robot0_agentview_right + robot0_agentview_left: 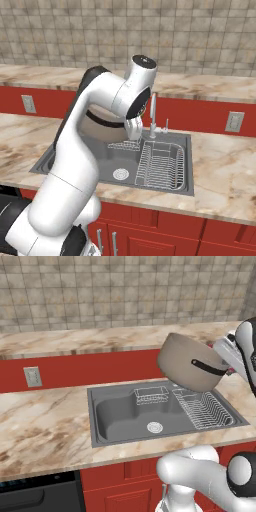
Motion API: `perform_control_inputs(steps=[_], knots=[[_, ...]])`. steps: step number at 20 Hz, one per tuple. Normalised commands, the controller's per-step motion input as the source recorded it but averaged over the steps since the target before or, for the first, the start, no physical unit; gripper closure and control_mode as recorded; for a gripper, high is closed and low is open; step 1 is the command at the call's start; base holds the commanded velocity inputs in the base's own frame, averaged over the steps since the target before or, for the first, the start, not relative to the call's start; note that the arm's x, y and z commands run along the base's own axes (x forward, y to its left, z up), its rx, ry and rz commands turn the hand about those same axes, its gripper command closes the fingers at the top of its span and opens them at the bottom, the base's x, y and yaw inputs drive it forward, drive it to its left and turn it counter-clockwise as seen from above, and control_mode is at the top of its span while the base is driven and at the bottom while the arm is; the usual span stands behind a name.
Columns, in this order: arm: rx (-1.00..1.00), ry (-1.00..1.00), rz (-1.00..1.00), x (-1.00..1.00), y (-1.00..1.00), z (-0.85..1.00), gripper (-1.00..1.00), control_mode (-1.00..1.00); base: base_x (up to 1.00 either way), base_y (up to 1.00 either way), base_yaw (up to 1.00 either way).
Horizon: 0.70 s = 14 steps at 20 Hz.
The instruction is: Dump the corn from the pot into the sink. Then turn on the water and wash the corn. Then turn off the water and put the corn back in the pot.
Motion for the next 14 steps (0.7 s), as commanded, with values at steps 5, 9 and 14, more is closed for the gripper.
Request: perform_control_inputs(steps=[5, 9, 14], knots=[[0.0, 0.1, 0.1, -0.47, 0.54, -0.01, 1.0, -1.0, 0.0, 0.0, 0.0], [0.0, 0.02, 0.07, -0.46, 0.61, -0.08, 1.0, -1.0, 0.0, 0.0, 0.0], [0.0, 0.11, 0.01, -0.12, 0.62, -0.17, 1.0, -1.0, 0.0, 0.0, 0.0]])
